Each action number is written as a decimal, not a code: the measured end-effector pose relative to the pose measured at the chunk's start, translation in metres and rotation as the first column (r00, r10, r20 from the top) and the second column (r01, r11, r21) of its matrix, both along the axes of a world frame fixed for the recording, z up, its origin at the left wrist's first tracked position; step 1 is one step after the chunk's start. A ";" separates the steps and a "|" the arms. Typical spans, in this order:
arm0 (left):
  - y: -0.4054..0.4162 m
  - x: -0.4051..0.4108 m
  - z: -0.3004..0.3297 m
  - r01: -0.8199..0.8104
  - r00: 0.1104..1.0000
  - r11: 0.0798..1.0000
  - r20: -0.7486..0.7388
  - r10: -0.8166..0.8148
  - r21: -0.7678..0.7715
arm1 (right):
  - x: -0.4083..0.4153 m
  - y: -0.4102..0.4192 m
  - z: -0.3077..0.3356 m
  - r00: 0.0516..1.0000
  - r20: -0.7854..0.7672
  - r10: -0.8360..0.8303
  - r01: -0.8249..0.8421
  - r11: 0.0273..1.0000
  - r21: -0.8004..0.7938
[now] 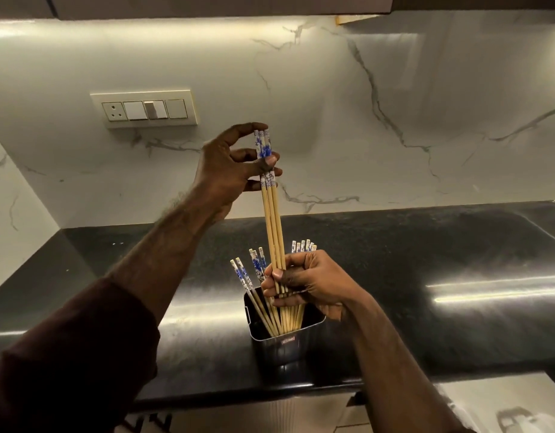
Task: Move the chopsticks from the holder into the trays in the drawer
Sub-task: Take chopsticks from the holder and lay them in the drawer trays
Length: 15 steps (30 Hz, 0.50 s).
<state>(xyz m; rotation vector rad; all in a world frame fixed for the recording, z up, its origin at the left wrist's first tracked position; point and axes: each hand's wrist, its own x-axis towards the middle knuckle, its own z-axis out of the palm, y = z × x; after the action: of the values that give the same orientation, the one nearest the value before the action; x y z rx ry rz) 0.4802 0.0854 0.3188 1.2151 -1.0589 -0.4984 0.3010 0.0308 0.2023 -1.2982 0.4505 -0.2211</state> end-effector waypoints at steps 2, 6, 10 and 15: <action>0.010 -0.005 0.007 0.008 1.000 1.000 0.000 -0.008 -0.024 | -0.008 0.011 0.008 1.000 0.016 -0.026 0.027 0.999 -0.017; 0.026 -0.020 0.014 0.079 0.997 0.996 0.003 -0.079 -0.046 | -0.032 0.040 0.023 0.993 0.032 -0.111 0.112 0.993 -0.040; 0.042 -0.043 0.007 0.157 0.986 0.985 -0.047 -0.161 -0.070 | -0.065 0.073 0.023 0.983 0.030 -0.179 0.179 0.984 0.015; 0.060 -0.080 -0.022 0.261 0.955 0.965 -0.138 -0.262 -0.028 | -0.112 0.117 0.011 0.958 -0.052 -0.282 0.282 0.959 0.008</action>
<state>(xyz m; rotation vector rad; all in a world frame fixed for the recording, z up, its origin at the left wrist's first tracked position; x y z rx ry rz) 0.3997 0.1456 0.2972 1.0197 -1.1050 -0.7717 0.1888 0.1481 0.2132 -1.2239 0.6804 -0.4239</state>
